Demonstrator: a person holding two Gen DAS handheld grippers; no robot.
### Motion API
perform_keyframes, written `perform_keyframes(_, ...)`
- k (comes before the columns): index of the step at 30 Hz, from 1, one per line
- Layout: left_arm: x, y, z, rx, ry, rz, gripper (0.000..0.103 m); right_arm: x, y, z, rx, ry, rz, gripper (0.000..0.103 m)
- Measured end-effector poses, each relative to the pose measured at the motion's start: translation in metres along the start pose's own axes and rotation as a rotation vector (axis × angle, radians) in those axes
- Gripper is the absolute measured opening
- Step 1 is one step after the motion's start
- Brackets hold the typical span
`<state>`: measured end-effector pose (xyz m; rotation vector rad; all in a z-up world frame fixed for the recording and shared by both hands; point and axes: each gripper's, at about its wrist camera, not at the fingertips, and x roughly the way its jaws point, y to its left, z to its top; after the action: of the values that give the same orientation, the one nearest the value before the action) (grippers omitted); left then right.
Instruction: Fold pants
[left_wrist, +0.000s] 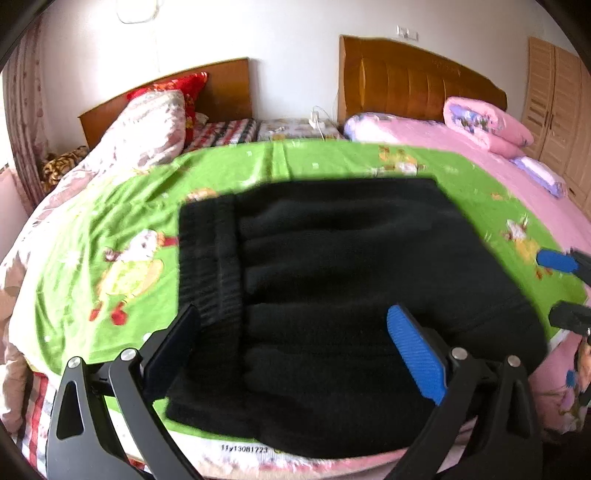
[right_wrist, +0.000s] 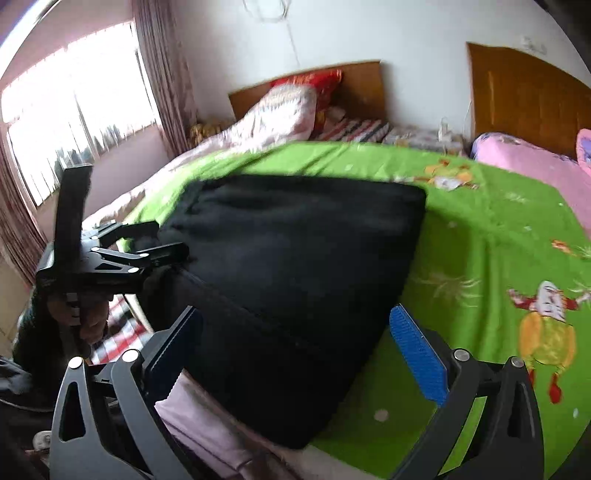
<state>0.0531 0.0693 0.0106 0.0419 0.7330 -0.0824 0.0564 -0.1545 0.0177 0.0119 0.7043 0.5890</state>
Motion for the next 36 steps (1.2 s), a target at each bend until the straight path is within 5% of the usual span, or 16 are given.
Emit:
perform_keyframes(5, -0.024, -0.02, 0.013, 0.022, -0.067, -0.173, 0.101, -0.003, 0.003, -0.011, -0.004, -0.036, 0.006, 0.098)
perform_keyframes(10, 0.016, -0.027, -0.006, 0.063, 0.025, -0.092, 0.101, 0.025, 0.015, -0.02, -0.016, 0.005, -0.016, 0.098)
perform_keyframes(12, 0.017, -0.022, -0.014, 0.075, -0.022, -0.099, 0.102, 0.045, 0.013, -0.029, -0.057, 0.078, -0.056, 0.098)
perform_keyframes(19, 0.018, -0.026, -0.015, 0.088, -0.016, -0.079, 0.102, 0.047, -0.002, -0.04, 0.019, 0.1, -0.001, 0.098)
perform_keyframes(24, 0.008, -0.023, 0.009, 0.104, -0.023, -0.081, 0.101, 0.012, 0.006, -0.006, -0.055, 0.005, 0.026, 0.098)
perform_keyframes(27, 0.035, -0.01, 0.029, 0.054, 0.087, -0.114, 0.101, 0.028, 0.008, 0.015, -0.086, 0.031, 0.176, 0.098)
perform_keyframes(29, 0.053, 0.001, 0.033, 0.006, 0.15, -0.082, 0.101, 0.049, 0.007, 0.019, -0.083, 0.084, 0.175, 0.098)
perform_keyframes(31, 0.057, 0.01, 0.028, -0.015, 0.145, -0.109, 0.101, 0.075, 0.001, 0.011, -0.055, 0.167, 0.157, 0.099)
perform_keyframes(34, 0.056, 0.014, 0.018, 0.008, 0.128, -0.069, 0.101, 0.071, -0.015, 0.003, 0.011, 0.115, 0.219, 0.099)
perform_keyframes(36, 0.051, 0.017, 0.014, 0.003, 0.093, -0.062, 0.101, 0.06, -0.02, 0.003, 0.046, 0.107, 0.142, 0.098)
